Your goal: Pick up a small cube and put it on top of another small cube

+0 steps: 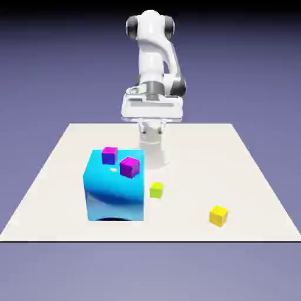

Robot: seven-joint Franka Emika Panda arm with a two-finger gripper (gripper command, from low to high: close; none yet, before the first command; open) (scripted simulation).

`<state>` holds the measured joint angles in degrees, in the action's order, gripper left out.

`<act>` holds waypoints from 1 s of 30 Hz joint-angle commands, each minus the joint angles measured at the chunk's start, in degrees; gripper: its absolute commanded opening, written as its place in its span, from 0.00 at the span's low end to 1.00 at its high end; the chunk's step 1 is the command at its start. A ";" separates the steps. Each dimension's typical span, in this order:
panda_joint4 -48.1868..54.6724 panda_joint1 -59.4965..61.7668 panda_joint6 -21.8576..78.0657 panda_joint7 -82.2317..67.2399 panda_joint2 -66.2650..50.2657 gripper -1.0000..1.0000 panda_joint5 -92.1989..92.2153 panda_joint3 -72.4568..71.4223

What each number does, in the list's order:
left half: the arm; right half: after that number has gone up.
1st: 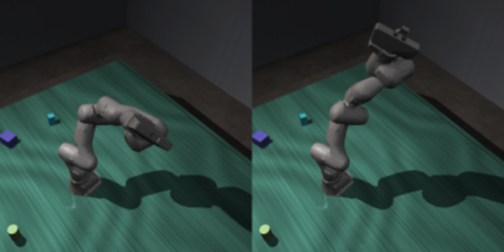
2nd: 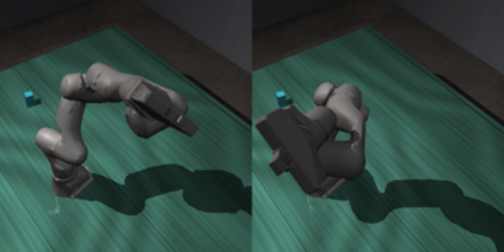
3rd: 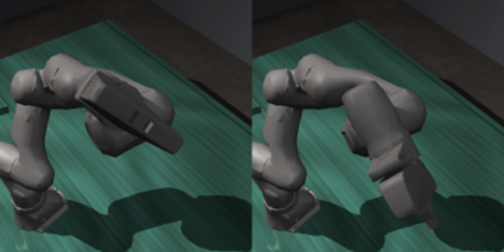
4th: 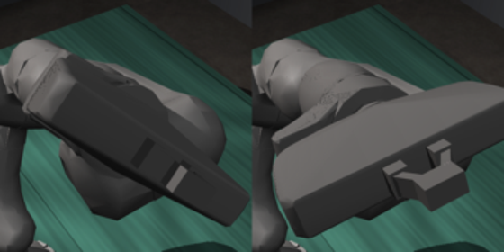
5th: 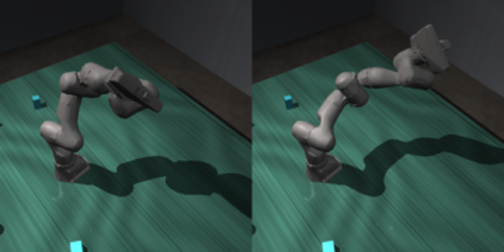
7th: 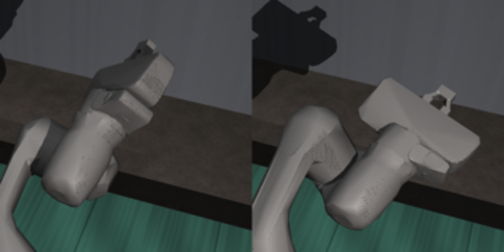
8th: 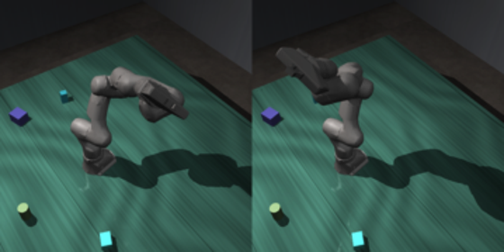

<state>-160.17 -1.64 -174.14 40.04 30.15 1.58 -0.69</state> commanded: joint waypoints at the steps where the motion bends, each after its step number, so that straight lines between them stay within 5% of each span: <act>1: 0.69 -0.79 -0.11 -2.01 -2.08 0.50 1.32 -0.57; 22: 15.20 -17.28 -2.51 -44.18 -45.69 0.50 28.89 -12.53; 30: 21.06 -15.15 -10.04 -47.80 -59.56 0.50 29.98 -16.21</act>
<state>-139.11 -16.79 -184.18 -7.77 -29.40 31.56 -16.90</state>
